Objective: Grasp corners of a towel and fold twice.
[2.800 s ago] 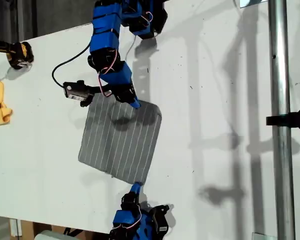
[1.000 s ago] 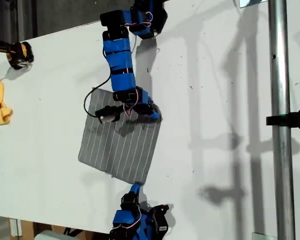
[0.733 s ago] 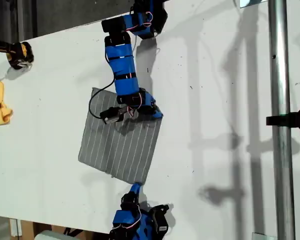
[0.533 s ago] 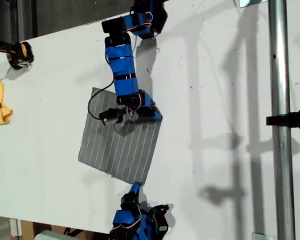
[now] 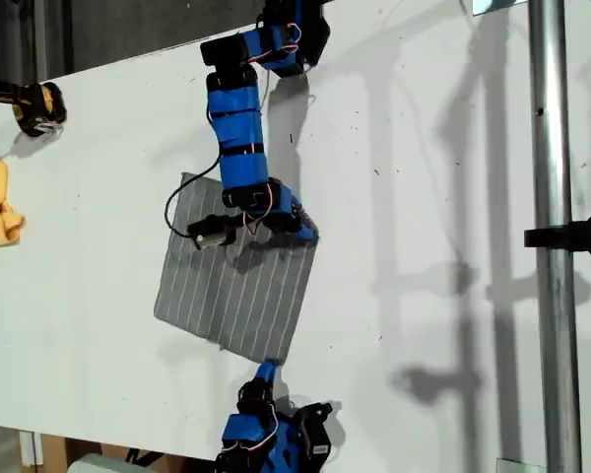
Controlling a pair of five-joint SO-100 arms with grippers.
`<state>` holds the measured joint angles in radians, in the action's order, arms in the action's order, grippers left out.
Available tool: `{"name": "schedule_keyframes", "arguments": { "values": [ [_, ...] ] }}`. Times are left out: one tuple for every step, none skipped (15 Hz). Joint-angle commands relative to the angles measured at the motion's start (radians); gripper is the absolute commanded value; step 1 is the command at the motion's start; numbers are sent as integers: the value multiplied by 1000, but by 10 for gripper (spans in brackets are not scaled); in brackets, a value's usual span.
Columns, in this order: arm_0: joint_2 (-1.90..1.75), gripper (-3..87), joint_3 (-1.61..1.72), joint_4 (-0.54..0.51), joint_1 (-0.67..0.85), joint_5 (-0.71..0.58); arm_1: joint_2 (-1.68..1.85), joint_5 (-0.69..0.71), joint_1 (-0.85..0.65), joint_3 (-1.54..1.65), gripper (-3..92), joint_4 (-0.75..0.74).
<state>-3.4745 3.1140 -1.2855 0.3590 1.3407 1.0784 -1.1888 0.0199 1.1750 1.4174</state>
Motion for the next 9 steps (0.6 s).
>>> {"name": "schedule_keyframes", "arguments": {
  "values": [
    [0, -15, 5, 17, 9, -5, 83, 5, -12, -72, 272, 37],
    [0, -15, 5, 17, 9, -5, 95, 6, -17, -75, 272, 54],
    [0, -15, 5, 17, 9, -5, 115, 6, -18, -77, 272, 60],
    [0, -15, 5, 17, 9, -3, 118, 11, -25, -77, 273, 60],
    [0, -15, 5, 17, 11, -3, 103, 15, -31, -77, 275, 51],
    [0, -15, 5, 17, 11, -3, 81, 23, -34, -77, 277, 28],
    [0, -15, 5, 17, 11, -3, 58, 31, -38, -77, 277, -6],
    [0, -15, 5, 17, 11, -3, 35, 34, -40, -77, 277, -26],
    [0, -15, 5, 17, 9, -3, 12, 35, -41, -77, 277, -40]
  ]
}}
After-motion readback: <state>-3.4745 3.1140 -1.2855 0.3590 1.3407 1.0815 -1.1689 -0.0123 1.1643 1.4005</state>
